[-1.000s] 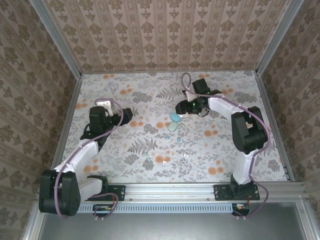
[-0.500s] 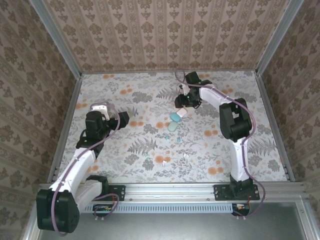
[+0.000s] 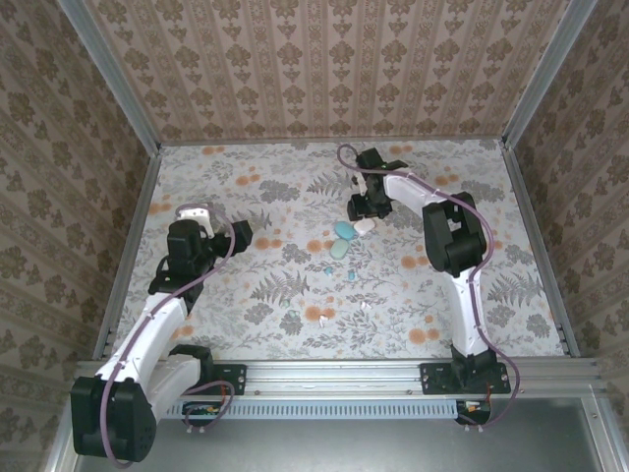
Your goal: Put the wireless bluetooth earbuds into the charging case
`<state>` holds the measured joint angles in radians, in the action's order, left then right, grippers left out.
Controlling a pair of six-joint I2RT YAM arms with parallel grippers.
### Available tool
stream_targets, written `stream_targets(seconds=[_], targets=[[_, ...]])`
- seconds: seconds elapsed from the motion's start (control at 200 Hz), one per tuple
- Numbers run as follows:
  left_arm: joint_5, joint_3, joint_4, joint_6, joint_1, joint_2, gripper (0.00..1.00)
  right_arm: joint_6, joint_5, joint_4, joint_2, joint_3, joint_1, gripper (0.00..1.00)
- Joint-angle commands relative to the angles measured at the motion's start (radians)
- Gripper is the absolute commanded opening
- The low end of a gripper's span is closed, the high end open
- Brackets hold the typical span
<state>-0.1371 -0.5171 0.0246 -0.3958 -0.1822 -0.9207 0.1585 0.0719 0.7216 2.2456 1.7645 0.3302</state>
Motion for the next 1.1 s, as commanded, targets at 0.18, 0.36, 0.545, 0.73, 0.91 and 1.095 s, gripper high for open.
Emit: stream_targets(seconds=[0.18, 0.36, 0.545, 0.73, 0.91, 1.095], targets=[[-0.017, -0.016, 0.011, 0.003, 0.0, -0.028, 1.0, 0.077, 0.012, 0.025, -0.152, -0.208, -0.069, 0.57], [-0.042, -0.036, 0.029, -0.008, -0.006, -0.07, 1.0, 0.127, 0.099, -0.027, -0.243, -0.328, -0.1, 0.58], [-0.051, -0.059, 0.037, -0.012, -0.02, -0.107, 1.0, 0.174, 0.214, -0.073, -0.316, -0.414, -0.115, 0.62], [-0.053, -0.069, 0.049, -0.014, -0.031, -0.133, 1.0, 0.216, 0.299, -0.11, -0.338, -0.466, -0.115, 0.63], [-0.052, -0.072, 0.051, -0.017, -0.037, -0.147, 1.0, 0.274, 0.373, -0.163, -0.364, -0.524, -0.112, 0.64], [-0.048, -0.075, 0.036, -0.015, -0.042, -0.139, 1.0, 0.207, 0.206, -0.106, -0.377, -0.47, -0.108, 0.64]])
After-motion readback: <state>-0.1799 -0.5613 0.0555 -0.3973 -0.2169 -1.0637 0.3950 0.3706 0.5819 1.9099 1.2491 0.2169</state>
